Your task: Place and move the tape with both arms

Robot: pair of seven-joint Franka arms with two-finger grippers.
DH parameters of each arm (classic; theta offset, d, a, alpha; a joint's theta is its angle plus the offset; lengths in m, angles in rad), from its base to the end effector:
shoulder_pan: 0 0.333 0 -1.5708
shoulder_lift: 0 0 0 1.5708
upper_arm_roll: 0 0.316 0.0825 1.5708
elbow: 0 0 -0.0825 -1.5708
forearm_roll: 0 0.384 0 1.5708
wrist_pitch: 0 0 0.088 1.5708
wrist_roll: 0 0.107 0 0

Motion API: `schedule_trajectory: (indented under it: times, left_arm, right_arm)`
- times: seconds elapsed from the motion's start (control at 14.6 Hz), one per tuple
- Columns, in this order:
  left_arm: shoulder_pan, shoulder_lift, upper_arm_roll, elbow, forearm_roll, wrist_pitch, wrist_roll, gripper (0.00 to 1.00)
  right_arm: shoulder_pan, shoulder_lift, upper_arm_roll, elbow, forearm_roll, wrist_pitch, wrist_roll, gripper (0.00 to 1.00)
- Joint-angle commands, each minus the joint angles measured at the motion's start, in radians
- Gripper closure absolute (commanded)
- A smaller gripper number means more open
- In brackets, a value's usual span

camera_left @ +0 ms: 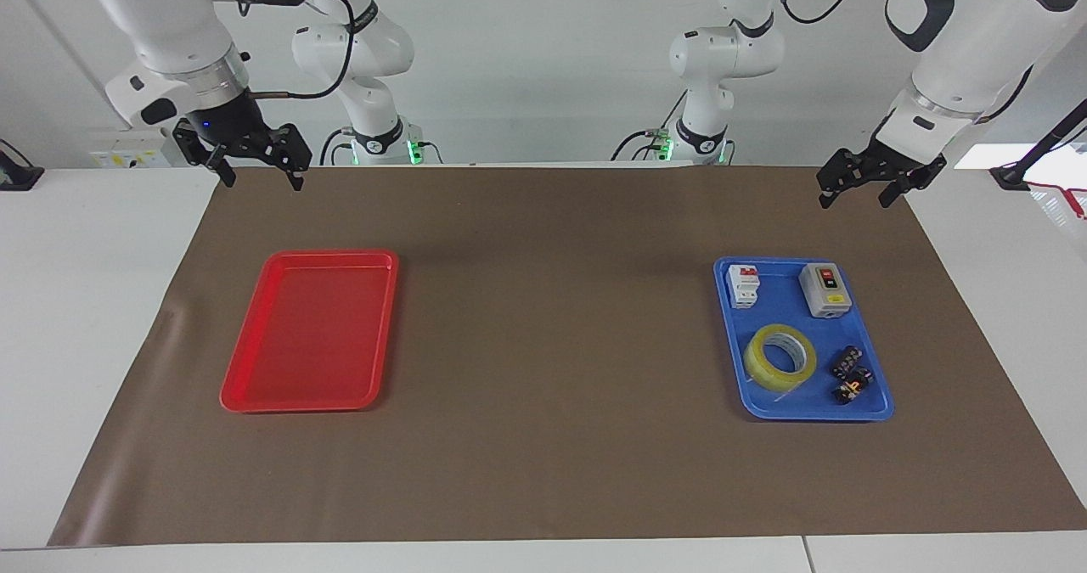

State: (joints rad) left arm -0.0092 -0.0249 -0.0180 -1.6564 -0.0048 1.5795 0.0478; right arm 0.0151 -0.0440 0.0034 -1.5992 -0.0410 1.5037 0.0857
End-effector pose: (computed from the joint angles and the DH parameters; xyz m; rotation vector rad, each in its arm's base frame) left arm 0.5450 -0.0155 0.5986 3.1335 -0.1173 -0.0815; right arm 0.5336 0.0053 0.6295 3.0951 -0.1067 -0.0763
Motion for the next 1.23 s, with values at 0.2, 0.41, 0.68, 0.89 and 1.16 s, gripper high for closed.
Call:
schedule_trajectory:
  times: [0.2, 0.41, 0.68, 0.89, 1.16]
  left_arm:
    - [-0.006, -0.04, 0.006, -0.055, -0.018, 0.037, 0.014, 0.0]
    - [-0.006, -0.041, 0.006, -0.059, -0.018, 0.039, 0.012, 0.0]
    - [-0.006, -0.043, 0.004, -0.075, -0.018, 0.075, 0.009, 0.0]
    - [-0.011, -0.034, 0.004, -0.103, -0.018, 0.141, 0.007, 0.0]
    - [-0.011, 0.04, 0.004, -0.14, -0.02, 0.279, 0.004, 0.0]
  right_arm:
    - [-0.014, -0.016, 0.007, -0.015, 0.004, -0.005, -0.014, 0.0]
    - [-0.014, -0.014, 0.007, -0.015, 0.004, -0.004, -0.014, 0.0]
    - [-0.014, -0.016, 0.007, -0.015, 0.004, -0.005, -0.014, 0.0]
    - [-0.014, -0.016, 0.007, -0.015, 0.004, -0.005, -0.014, 0.0]
    - [-0.014, -0.014, 0.007, -0.015, 0.004, -0.005, -0.014, 0.0]
